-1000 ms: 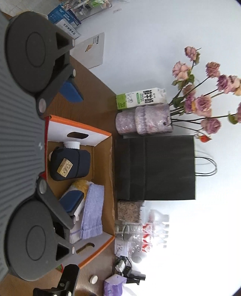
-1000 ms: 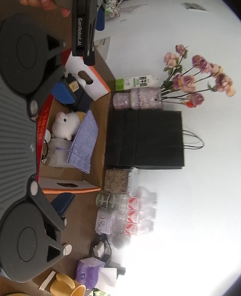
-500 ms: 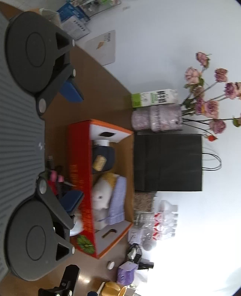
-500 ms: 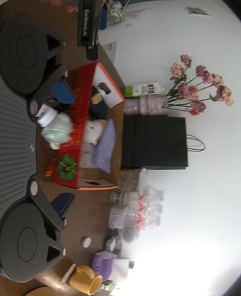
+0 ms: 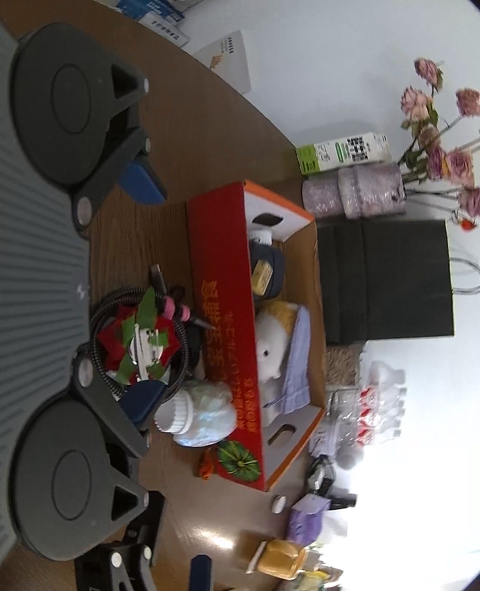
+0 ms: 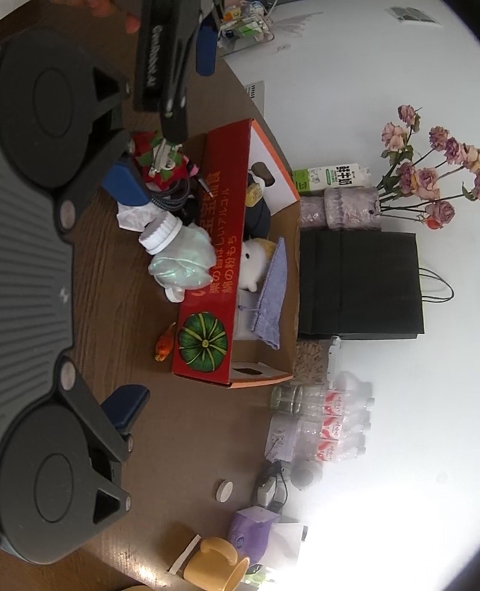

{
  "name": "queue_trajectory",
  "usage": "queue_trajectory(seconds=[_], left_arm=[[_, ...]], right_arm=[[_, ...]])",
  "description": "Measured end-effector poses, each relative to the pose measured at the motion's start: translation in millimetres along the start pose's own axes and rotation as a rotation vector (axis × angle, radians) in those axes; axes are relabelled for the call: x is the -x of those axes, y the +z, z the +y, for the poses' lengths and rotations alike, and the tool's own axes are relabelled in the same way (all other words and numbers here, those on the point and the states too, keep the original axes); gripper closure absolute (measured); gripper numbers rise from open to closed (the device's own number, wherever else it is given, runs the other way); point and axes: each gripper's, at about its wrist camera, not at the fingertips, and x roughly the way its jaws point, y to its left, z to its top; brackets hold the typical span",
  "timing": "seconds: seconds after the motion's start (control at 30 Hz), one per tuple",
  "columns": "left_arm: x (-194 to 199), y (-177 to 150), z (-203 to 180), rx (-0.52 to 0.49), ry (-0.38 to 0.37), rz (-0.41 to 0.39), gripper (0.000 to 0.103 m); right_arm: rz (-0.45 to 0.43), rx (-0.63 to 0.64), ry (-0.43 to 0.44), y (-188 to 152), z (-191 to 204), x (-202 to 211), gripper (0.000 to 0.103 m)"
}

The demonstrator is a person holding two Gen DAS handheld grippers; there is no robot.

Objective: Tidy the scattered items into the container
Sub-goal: 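Withdraw both tools from the box toward the red-and-green keychain, then lower the left tool onto the red-and-green keychain and close it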

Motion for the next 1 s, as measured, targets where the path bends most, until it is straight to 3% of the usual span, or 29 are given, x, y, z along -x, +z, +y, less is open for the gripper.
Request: queue_trajectory(seconds=[0.3, 0.53, 0.73, 0.83, 0.9, 1.0], left_arm=[[-20, -5, -13, -0.044, -0.015, 0.026, 0.004], [-25, -4, -18, -0.059, -0.053, 0.03, 0.013], [-32, -6, -19, -0.048, -0.098, 0.06, 0.038], [-31, -6, -18, -0.039, -0.115, 0.057, 0.043], [-28, -5, -17, -0.033, -0.131, 0.047, 0.054], [-24, -3, -15, -0.027, -0.146, 0.039, 0.058]], right_arm=[[0.03, -0.021, -0.011, -9, -8, -6, 0.0], [0.035, -0.025, -0.01, -10, -10, -9, 0.0], [0.042, -0.028, -0.01, -11, -10, -11, 0.0], [0.043, -0.029, -0.011, -12, -10, -11, 0.0], [0.044, -0.029, -0.011, -12, -10, -11, 0.0], [0.045, -0.028, -0.01, -12, -9, -12, 0.0]])
